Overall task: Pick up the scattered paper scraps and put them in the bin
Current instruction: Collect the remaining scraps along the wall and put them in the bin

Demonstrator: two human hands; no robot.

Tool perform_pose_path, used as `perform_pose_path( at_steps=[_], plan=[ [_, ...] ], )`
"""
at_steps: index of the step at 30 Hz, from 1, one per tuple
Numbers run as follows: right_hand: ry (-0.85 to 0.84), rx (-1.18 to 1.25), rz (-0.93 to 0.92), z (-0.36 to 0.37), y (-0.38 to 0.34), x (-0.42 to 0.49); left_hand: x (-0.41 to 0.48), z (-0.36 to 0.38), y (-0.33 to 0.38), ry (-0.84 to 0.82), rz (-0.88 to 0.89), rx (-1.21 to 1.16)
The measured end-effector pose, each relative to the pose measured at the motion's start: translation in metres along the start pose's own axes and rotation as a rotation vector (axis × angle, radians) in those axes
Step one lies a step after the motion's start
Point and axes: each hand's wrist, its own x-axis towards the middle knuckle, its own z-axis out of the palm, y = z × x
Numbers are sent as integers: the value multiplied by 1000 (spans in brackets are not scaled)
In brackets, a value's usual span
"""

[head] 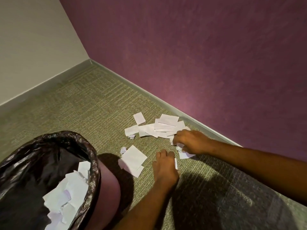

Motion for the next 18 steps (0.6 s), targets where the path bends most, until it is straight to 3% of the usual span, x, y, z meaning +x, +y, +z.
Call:
perform_pose_path(
  at_steps=[8, 15, 18],
  plan=[
    [37, 4, 0, 8, -2, 1, -2, 6, -9, 57, 63, 13],
    [30, 186, 120, -9, -6, 2, -7, 18, -21, 193, 95, -67],
    [-91, 205, 135, -12, -7, -1, -7, 21, -24, 258, 84, -125]
  ],
)
